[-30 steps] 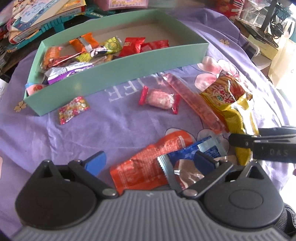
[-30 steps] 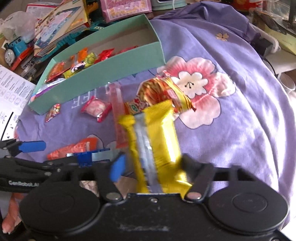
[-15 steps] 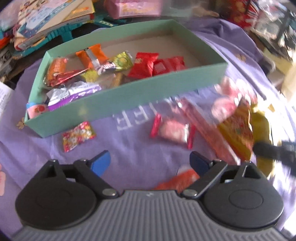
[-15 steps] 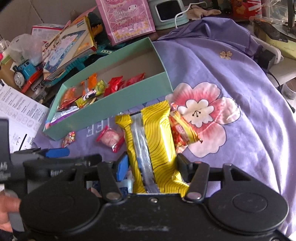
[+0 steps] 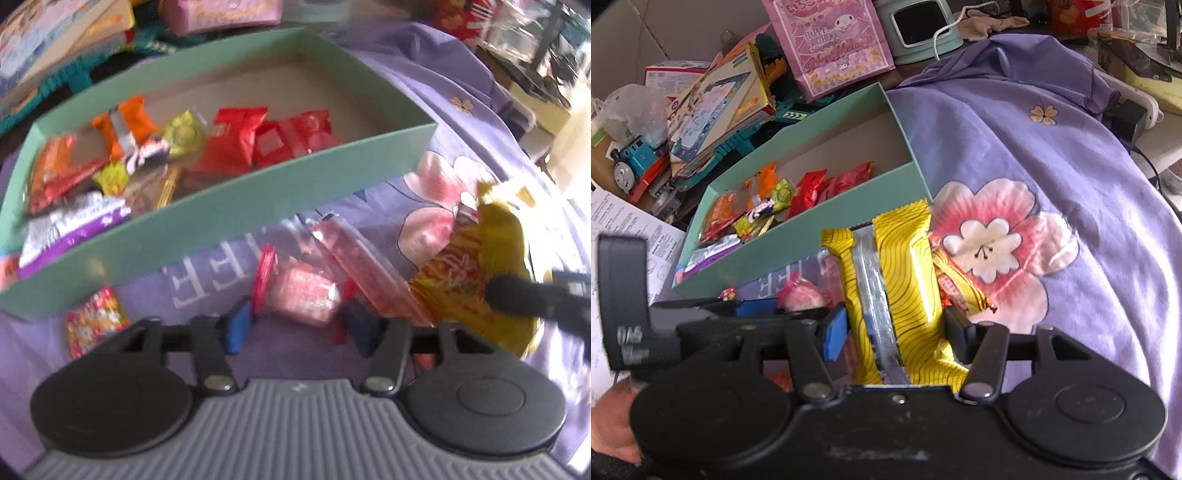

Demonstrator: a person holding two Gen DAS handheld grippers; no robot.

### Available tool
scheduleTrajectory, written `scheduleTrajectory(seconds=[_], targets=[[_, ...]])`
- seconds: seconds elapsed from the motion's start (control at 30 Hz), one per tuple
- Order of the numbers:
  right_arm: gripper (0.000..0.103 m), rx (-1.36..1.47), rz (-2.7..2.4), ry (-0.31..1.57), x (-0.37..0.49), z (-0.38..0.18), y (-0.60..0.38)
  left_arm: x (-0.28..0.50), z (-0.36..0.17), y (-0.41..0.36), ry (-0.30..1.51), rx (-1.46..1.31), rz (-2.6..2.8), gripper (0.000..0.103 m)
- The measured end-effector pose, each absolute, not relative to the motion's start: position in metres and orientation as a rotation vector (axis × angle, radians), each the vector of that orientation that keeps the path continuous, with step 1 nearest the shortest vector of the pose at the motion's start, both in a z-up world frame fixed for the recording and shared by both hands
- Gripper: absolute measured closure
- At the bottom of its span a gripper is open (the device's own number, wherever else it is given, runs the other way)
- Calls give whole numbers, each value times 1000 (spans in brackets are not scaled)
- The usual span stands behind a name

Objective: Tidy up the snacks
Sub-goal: 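Carry the yellow wafer bar into the box while the left tool carries the pink candy there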

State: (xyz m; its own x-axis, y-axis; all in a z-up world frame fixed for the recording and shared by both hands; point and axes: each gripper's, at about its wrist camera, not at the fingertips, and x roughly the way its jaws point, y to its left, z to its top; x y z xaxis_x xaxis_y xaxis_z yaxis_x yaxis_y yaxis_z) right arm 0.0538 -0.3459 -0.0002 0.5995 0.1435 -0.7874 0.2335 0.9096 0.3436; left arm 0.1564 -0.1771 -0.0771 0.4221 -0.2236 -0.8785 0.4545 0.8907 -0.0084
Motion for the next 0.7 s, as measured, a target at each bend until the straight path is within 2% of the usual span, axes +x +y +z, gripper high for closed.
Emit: scheduleTrajectory(seconds=[0.07,0.1,0.37,0.7], targets=[[48,444,-59,935,59,-1,-347,157,-75,-174,1064,222,-454,74],[48,444,-62,935,62,-1,-347,157,-74,-172,1068,210,-457,87],[48,420,-60,933,73,2,-340,155,-66,-151,1066,164,-461,88],[48,384,0,901,93,25,-324,152,-20,-121,1009,80,-459,88]])
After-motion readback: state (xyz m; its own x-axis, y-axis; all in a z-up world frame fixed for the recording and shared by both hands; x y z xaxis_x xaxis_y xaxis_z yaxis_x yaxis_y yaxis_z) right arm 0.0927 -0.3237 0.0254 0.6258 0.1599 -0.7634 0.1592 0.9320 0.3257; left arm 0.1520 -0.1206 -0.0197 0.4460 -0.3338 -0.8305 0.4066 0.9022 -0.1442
